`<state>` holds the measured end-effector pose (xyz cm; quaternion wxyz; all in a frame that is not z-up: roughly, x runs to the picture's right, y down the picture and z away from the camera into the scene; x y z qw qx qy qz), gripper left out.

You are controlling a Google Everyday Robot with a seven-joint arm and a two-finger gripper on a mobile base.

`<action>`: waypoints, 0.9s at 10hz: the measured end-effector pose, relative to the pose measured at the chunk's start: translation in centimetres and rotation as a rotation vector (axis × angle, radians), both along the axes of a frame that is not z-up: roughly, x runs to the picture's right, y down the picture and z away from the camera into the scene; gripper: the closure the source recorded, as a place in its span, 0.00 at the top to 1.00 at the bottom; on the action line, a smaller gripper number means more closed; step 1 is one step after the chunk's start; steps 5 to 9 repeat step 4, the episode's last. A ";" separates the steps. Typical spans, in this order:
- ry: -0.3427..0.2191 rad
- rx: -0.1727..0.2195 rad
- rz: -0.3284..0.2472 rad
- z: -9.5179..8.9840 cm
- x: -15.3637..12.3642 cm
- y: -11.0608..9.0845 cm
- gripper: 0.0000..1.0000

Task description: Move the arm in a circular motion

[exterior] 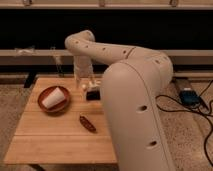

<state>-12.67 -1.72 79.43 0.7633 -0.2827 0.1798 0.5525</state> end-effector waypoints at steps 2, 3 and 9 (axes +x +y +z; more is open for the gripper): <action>-0.039 0.035 -0.061 -2.4 -3.1 3.0 0.65; -0.058 0.043 -0.084 -3.2 -4.2 4.0 0.65; -0.077 0.051 -0.107 -4.2 -5.2 5.1 0.65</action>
